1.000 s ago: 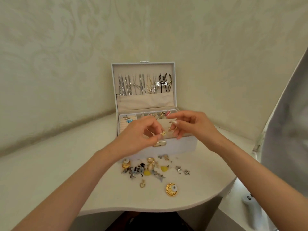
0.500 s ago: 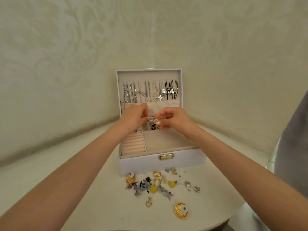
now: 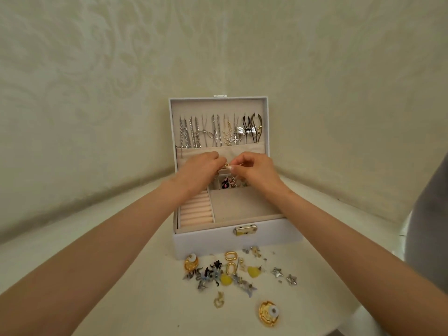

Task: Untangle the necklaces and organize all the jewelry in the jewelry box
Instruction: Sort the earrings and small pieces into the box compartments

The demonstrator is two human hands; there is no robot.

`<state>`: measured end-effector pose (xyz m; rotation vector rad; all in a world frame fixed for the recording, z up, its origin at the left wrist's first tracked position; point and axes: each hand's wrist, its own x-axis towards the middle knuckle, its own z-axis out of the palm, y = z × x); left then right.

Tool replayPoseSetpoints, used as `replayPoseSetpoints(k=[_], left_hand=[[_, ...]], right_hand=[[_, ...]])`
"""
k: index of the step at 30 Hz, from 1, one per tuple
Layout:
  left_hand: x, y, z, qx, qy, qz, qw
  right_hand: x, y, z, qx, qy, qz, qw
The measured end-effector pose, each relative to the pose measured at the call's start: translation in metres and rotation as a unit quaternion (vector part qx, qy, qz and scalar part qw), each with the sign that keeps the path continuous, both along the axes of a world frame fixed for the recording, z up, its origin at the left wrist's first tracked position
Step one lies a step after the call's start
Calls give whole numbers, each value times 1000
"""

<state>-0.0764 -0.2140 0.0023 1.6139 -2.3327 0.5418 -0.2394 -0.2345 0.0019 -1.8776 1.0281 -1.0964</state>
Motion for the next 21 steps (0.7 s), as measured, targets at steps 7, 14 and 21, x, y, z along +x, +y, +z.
replayPoseSetpoints(k=[7, 14, 21], left_hand=[[9, 2, 2, 43, 122, -33, 991], [11, 1, 6, 100, 151, -38, 983], [10, 6, 3, 104, 155, -17, 982]], right_hand=[[-1, -2, -3, 33, -24, 8, 999], [-1, 0, -7, 18, 20, 27, 999], [0, 3, -3, 15, 38, 45, 998]])
